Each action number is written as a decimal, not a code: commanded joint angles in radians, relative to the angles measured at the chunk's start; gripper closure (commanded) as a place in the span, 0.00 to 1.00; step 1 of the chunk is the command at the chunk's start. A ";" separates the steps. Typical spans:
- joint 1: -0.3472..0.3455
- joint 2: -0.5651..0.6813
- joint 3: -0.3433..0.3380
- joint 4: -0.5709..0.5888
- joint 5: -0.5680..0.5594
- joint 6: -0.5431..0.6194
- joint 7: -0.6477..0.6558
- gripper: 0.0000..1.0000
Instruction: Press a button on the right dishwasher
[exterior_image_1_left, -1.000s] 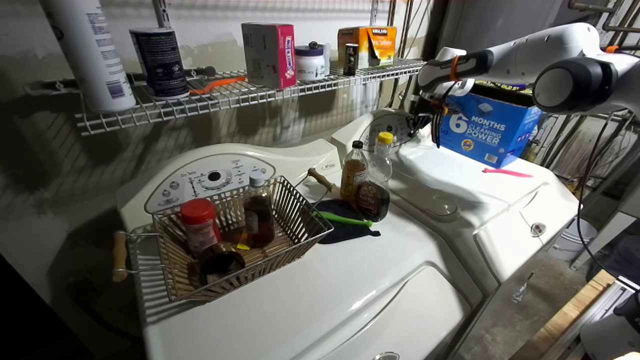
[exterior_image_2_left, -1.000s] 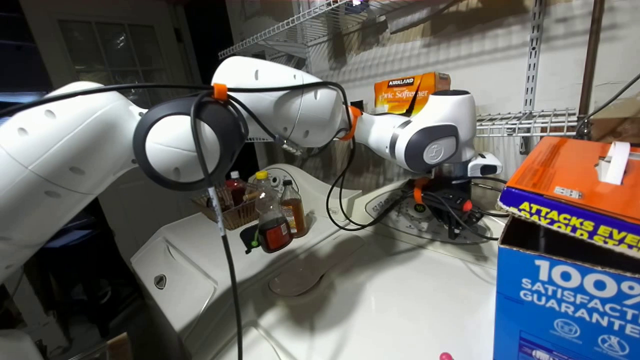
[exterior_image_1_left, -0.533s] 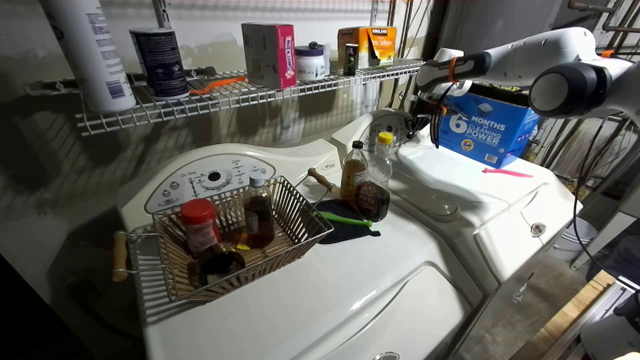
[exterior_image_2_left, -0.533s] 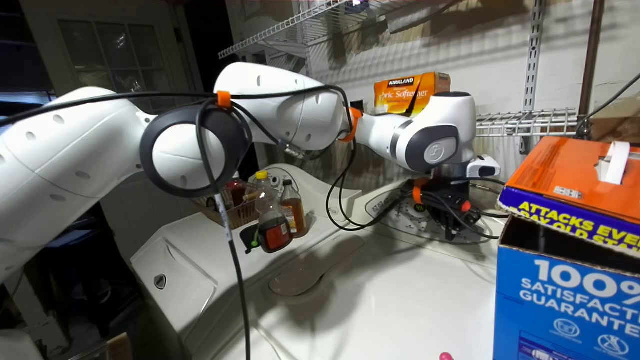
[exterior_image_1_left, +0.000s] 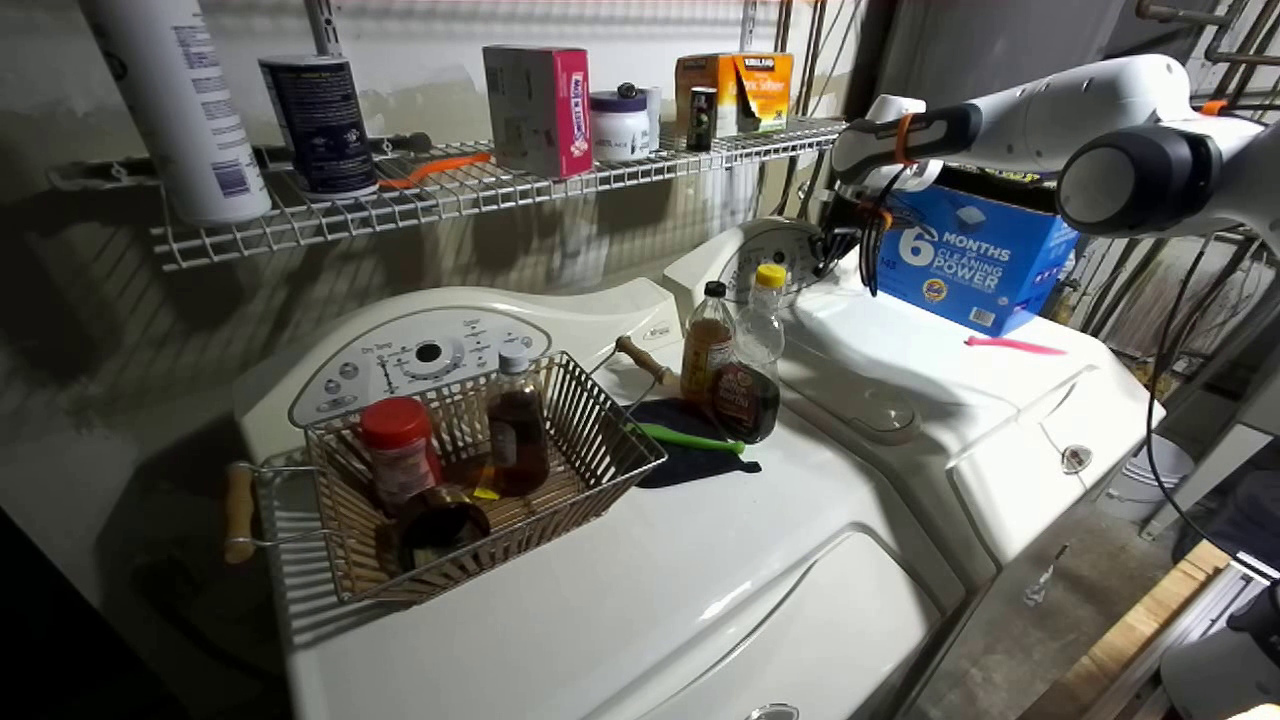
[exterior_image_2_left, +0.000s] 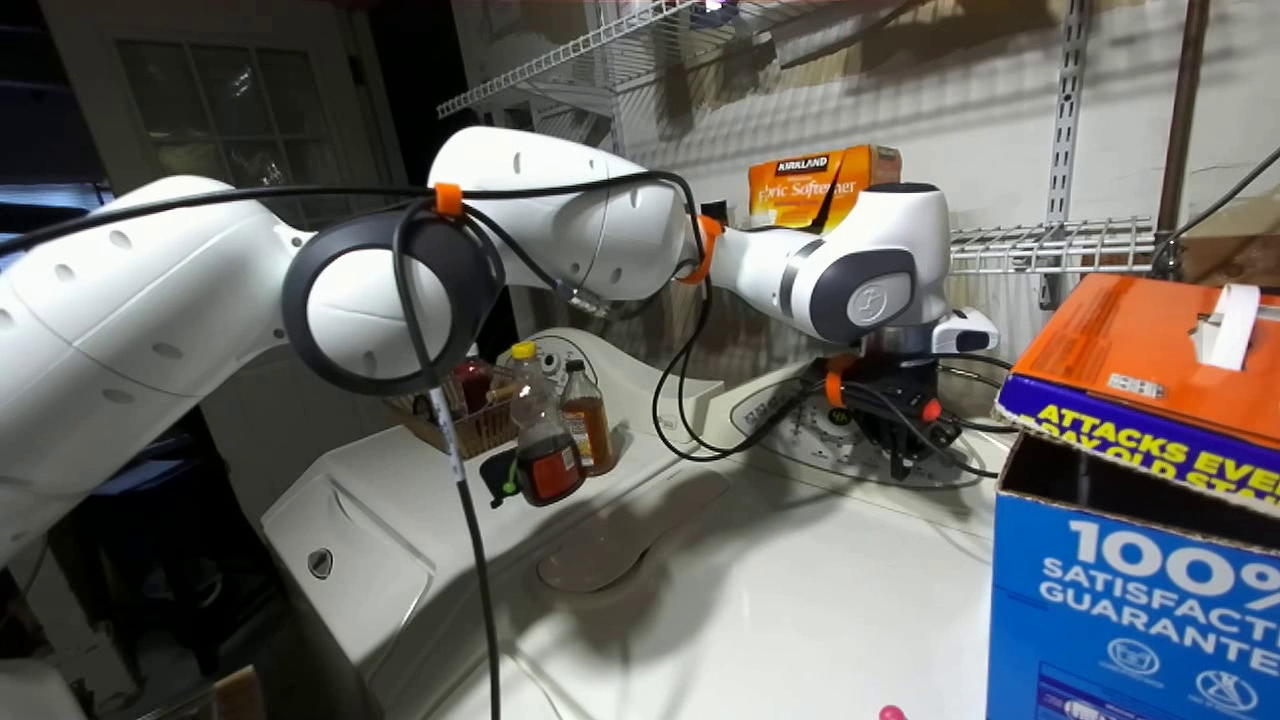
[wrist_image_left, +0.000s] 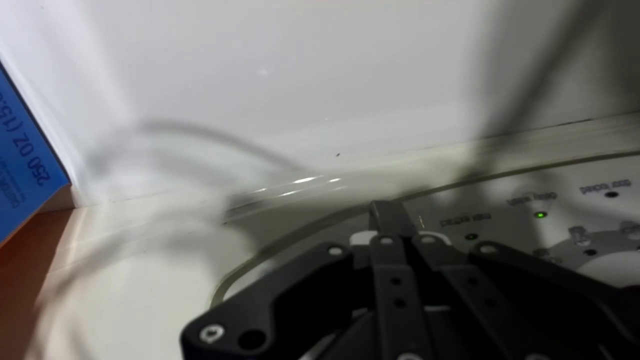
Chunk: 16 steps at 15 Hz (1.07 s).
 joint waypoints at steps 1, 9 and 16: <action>0.010 0.030 -0.018 0.056 -0.016 -0.022 0.030 1.00; 0.014 0.027 -0.034 0.058 -0.016 -0.027 0.027 1.00; 0.031 0.060 -0.047 0.090 -0.019 -0.017 0.051 1.00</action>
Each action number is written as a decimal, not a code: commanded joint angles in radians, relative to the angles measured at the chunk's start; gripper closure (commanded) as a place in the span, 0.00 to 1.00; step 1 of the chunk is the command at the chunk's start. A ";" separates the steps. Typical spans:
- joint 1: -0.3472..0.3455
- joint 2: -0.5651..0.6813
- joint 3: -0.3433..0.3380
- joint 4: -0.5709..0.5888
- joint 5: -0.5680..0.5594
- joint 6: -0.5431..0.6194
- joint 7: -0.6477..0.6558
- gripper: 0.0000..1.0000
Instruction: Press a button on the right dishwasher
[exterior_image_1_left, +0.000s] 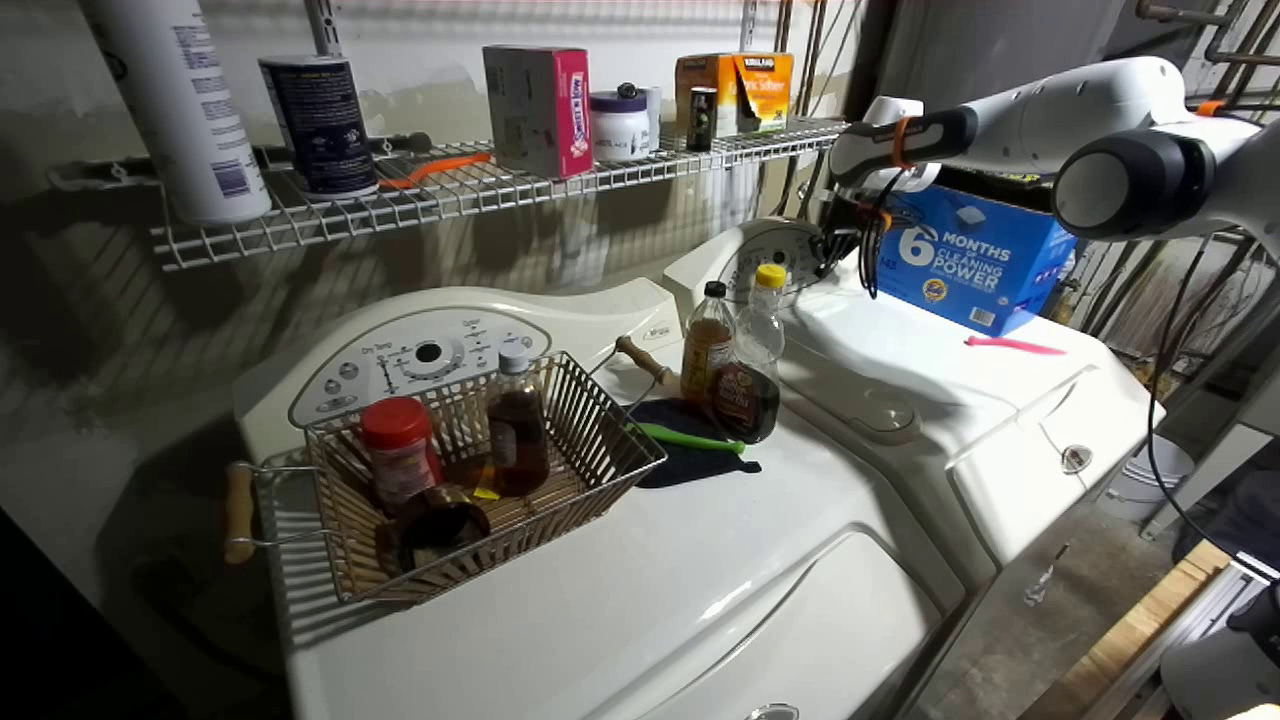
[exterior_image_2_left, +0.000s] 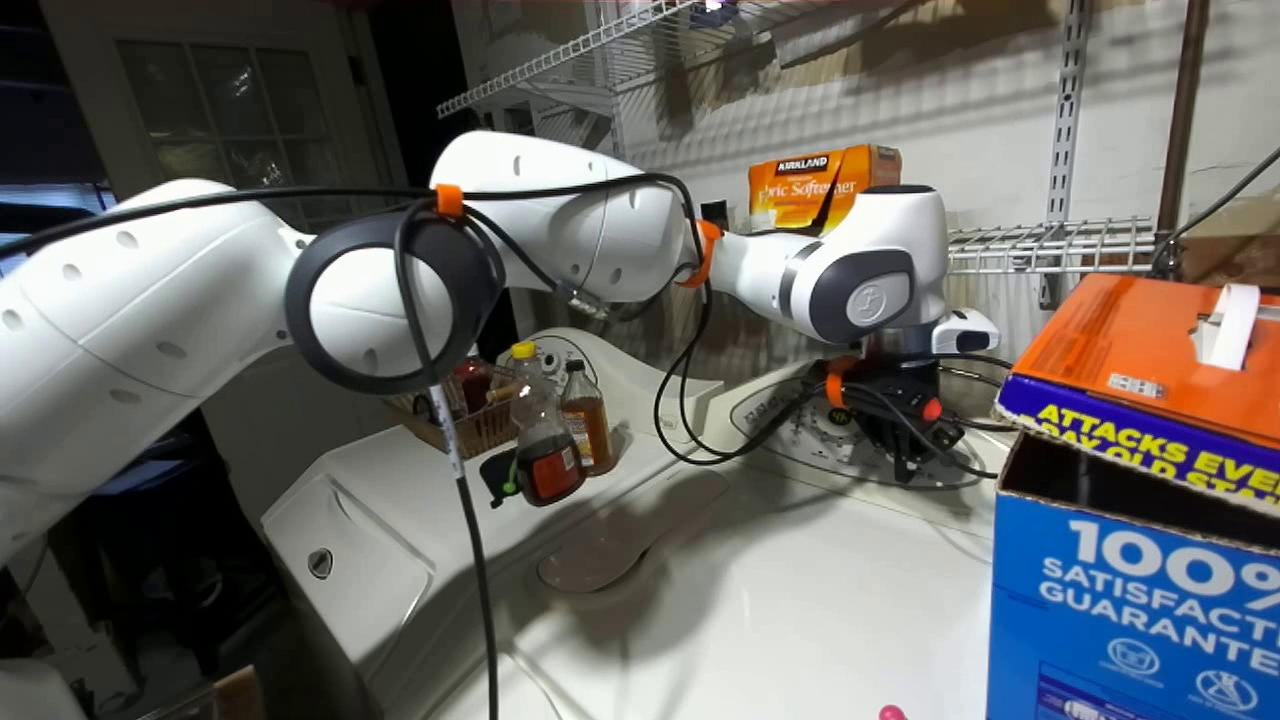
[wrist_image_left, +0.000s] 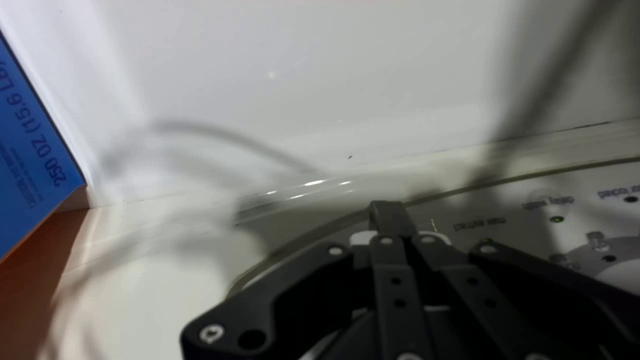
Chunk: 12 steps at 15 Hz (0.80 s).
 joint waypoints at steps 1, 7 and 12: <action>0.009 0.065 -0.008 0.102 -0.035 -0.015 0.055 1.00; 0.027 0.122 -0.025 0.197 -0.081 -0.020 0.084 1.00; 0.047 0.165 -0.030 0.276 -0.133 -0.026 0.084 1.00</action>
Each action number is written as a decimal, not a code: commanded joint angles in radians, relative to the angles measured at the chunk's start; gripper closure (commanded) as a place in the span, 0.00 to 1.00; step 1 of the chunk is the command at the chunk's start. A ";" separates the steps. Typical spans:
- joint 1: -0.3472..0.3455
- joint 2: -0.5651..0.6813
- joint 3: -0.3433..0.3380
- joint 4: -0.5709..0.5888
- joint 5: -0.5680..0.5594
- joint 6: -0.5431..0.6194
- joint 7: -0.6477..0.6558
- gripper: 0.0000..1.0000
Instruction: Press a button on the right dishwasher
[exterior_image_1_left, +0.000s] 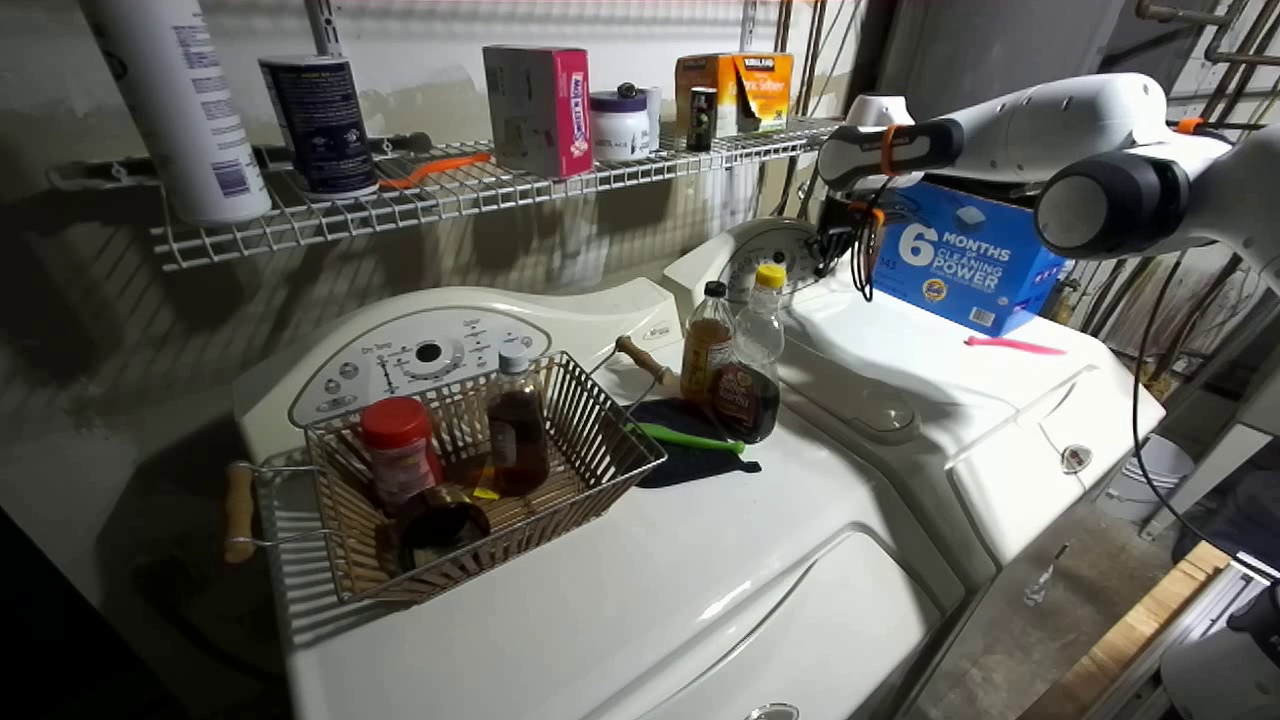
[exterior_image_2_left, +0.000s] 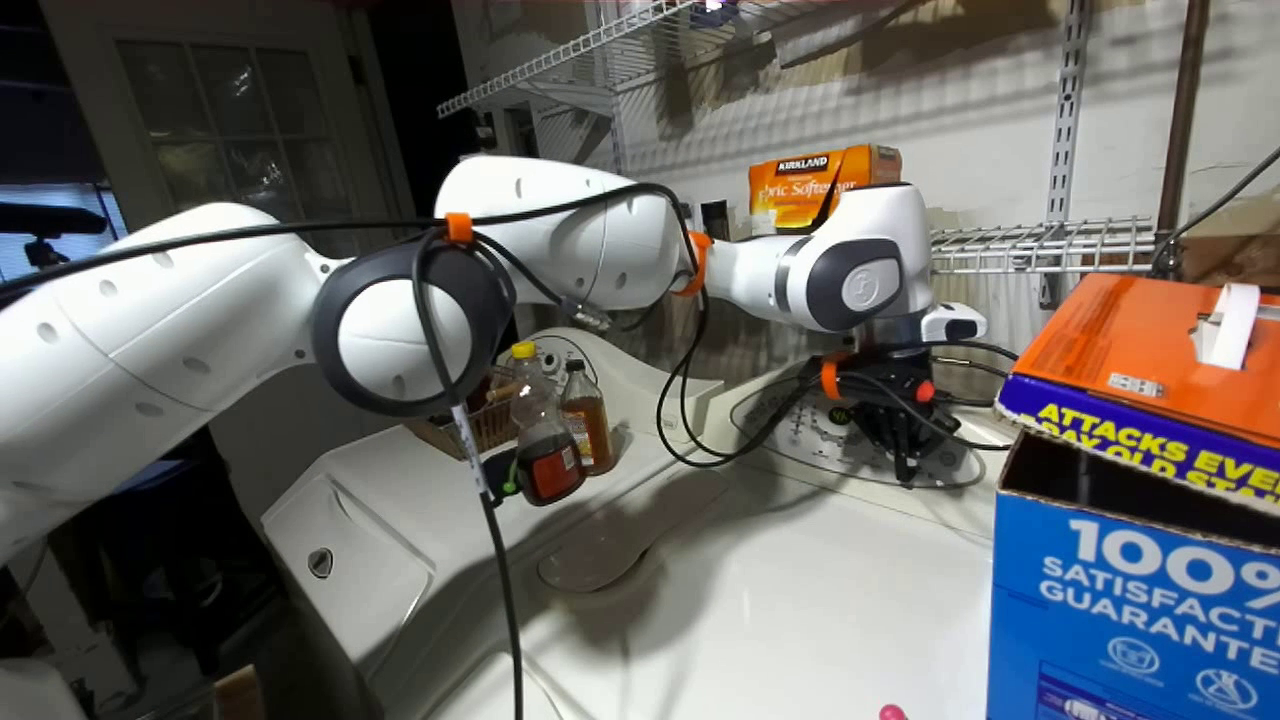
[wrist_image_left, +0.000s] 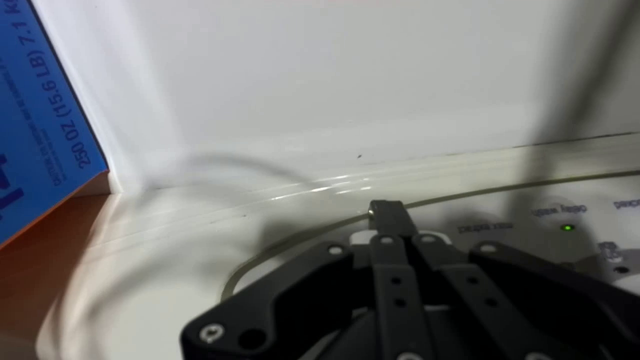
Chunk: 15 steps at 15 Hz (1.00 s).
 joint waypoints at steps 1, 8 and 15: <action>0.024 0.093 -0.024 0.138 -0.036 0.055 0.033 1.00; 0.021 -0.012 -0.014 0.026 -0.011 -0.038 0.017 1.00; -0.002 -0.210 0.033 -0.170 0.014 -0.090 -0.062 0.73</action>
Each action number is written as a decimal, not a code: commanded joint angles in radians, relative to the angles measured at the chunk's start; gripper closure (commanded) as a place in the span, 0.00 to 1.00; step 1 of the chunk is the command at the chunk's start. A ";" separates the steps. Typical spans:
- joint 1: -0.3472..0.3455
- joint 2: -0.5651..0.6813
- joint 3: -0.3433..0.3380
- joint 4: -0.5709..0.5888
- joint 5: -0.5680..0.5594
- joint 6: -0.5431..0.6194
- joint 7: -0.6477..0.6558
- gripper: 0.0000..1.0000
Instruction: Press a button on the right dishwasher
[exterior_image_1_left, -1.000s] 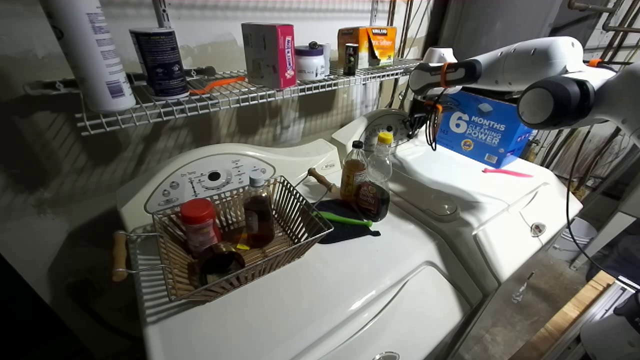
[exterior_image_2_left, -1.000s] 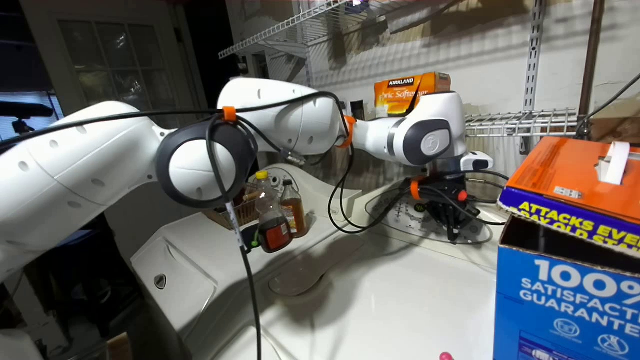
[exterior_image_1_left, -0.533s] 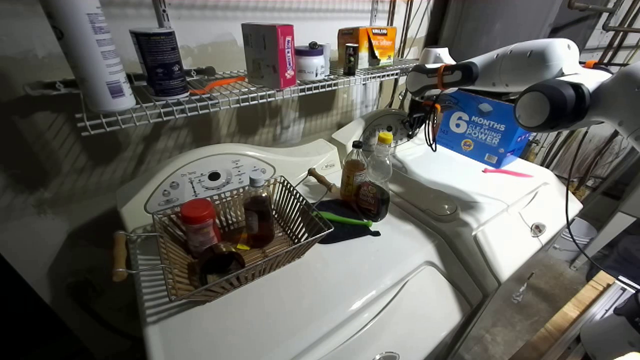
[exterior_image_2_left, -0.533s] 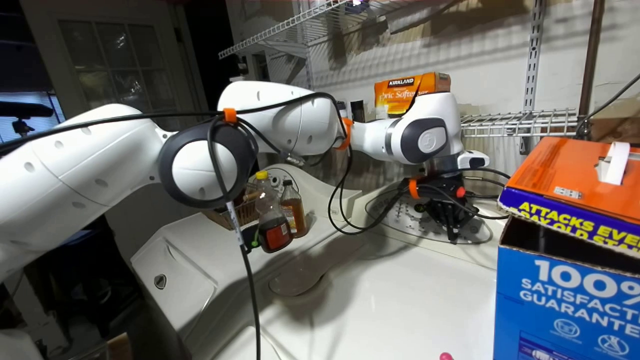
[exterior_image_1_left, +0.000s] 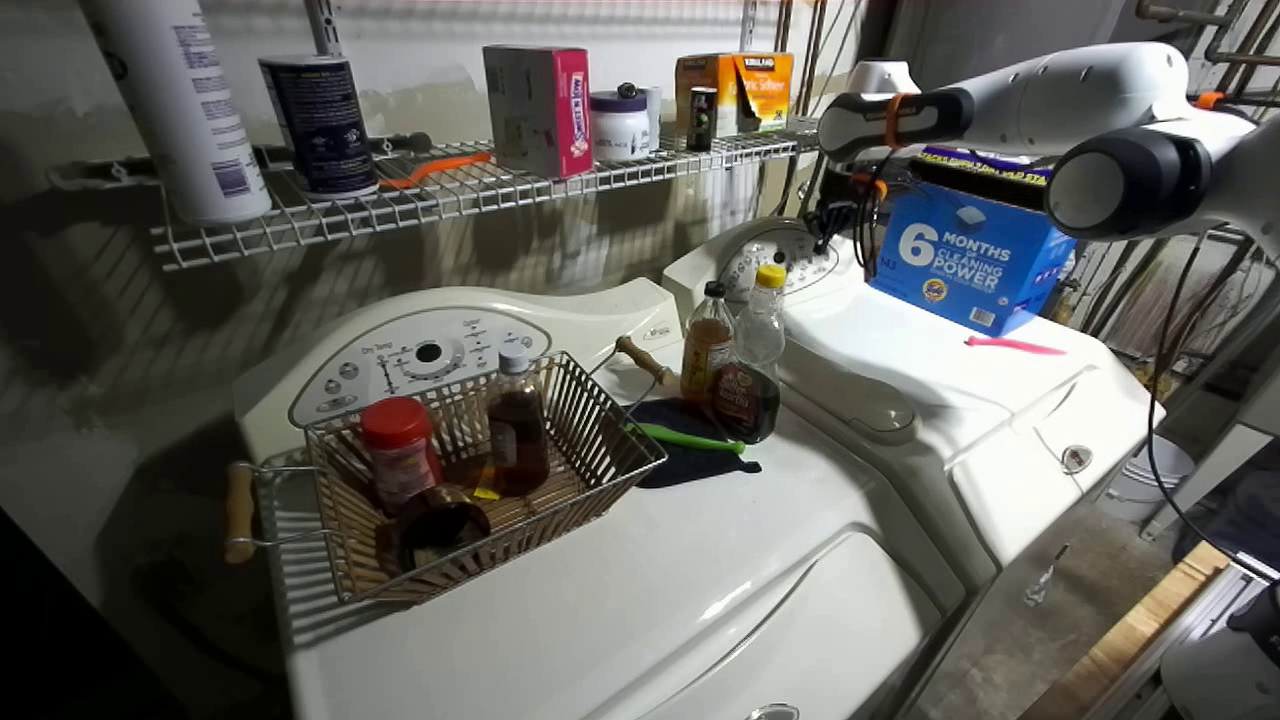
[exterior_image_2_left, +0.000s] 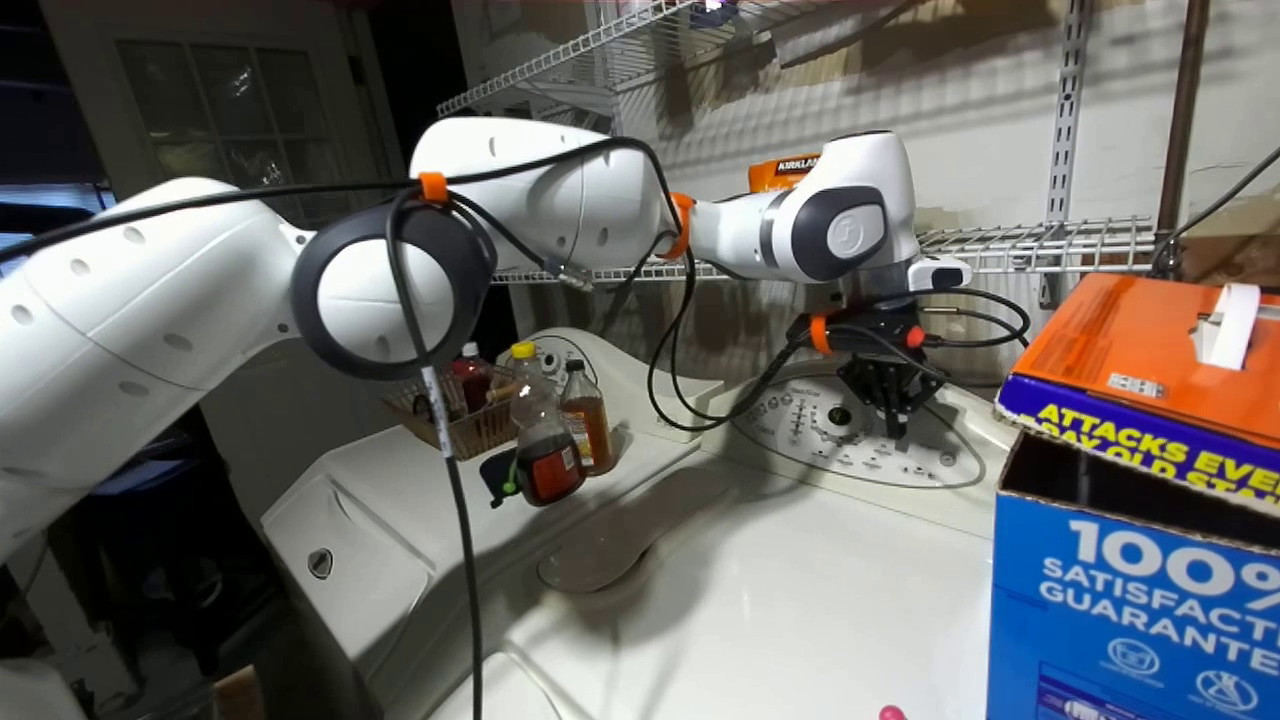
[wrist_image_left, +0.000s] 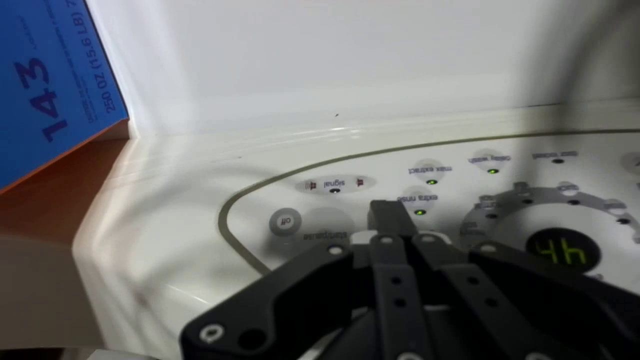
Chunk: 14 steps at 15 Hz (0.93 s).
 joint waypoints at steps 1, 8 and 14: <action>-0.028 -0.165 0.034 -0.203 0.036 -0.066 -0.060 0.67; -0.091 -0.407 0.059 -0.502 0.095 -0.207 -0.205 0.19; -0.063 -0.632 0.018 -0.750 0.051 -0.147 -0.197 0.00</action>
